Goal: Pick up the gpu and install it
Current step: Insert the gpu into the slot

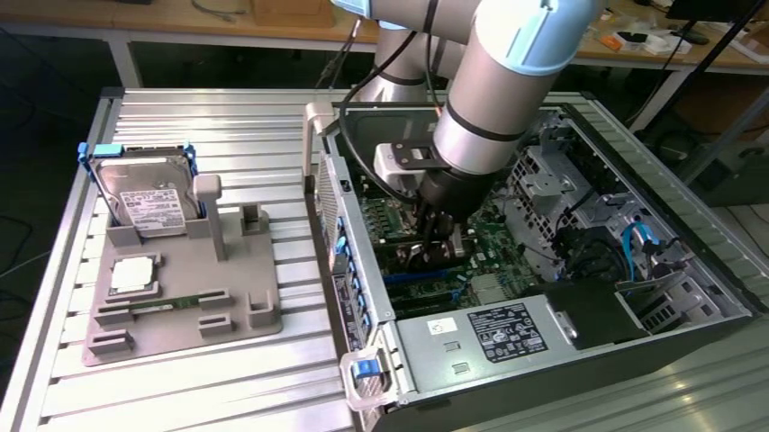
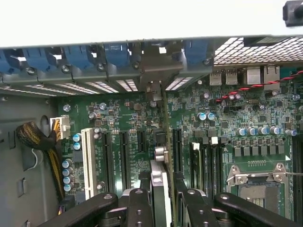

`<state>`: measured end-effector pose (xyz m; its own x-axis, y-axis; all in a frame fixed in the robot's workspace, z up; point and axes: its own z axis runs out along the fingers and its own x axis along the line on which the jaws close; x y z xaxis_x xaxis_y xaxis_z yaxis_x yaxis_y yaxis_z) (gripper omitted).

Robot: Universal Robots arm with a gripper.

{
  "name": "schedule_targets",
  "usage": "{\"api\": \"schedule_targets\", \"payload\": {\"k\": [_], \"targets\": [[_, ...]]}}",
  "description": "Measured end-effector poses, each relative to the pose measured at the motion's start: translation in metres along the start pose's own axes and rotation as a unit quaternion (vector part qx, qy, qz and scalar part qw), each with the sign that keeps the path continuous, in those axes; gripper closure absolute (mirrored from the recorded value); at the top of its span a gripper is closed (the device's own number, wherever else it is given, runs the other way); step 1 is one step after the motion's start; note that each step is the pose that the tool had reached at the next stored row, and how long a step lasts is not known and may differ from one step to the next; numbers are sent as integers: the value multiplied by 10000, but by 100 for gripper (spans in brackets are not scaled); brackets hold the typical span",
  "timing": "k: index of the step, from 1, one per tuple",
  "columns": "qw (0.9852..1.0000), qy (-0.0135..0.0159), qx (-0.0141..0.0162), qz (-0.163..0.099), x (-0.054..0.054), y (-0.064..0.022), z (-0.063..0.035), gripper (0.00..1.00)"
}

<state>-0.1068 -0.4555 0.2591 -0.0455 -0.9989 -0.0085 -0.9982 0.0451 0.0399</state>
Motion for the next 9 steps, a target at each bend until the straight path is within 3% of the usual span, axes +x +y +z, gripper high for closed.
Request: {"api": "schedule_targets", "payload": {"k": [7,9], "targets": [[10000,-1,0,1,0,1,2,70],[10000,-2,17,1,0,8,2,70]]}}
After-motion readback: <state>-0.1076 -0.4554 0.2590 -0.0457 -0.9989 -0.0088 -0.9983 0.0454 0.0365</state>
